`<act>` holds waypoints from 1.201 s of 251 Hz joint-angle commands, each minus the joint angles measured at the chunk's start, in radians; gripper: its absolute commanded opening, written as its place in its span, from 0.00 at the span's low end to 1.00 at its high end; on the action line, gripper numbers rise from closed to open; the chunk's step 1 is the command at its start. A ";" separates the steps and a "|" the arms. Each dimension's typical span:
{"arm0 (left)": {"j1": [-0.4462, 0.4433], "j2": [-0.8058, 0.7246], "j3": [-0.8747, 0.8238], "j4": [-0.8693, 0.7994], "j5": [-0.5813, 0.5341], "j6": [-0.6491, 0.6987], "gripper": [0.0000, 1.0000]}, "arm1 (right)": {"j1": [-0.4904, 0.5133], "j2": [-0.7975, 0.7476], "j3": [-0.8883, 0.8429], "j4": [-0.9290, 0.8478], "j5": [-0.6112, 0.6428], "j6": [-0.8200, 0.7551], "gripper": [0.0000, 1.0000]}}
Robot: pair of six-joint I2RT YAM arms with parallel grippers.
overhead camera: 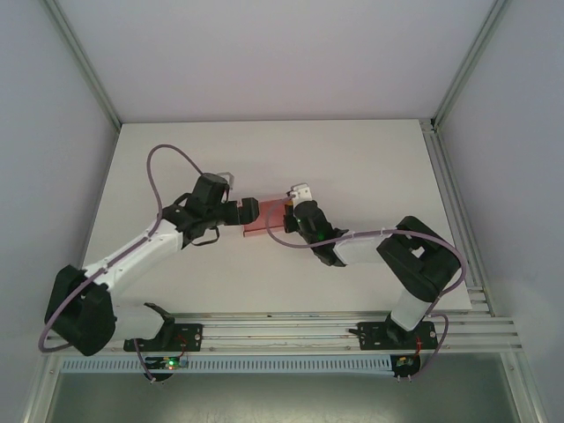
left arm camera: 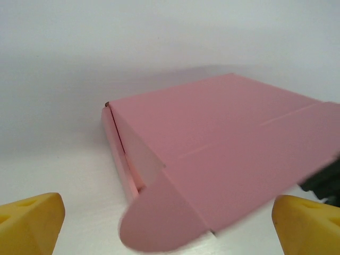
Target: Assemble paper box
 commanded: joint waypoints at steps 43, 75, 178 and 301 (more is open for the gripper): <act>0.010 -0.024 0.087 -0.111 -0.145 -0.204 1.00 | 0.032 0.028 -0.051 -0.132 -0.023 -0.004 0.00; 0.054 0.070 0.105 -0.084 -0.096 -0.280 1.00 | 0.041 0.033 -0.064 -0.119 -0.020 -0.012 0.00; 0.096 0.253 0.038 0.133 0.146 -0.369 0.80 | 0.068 0.066 -0.033 -0.165 0.005 -0.014 0.02; 0.097 0.327 -0.057 0.107 0.106 -0.349 0.54 | 0.064 -0.160 -0.147 -0.257 -0.271 -0.128 0.60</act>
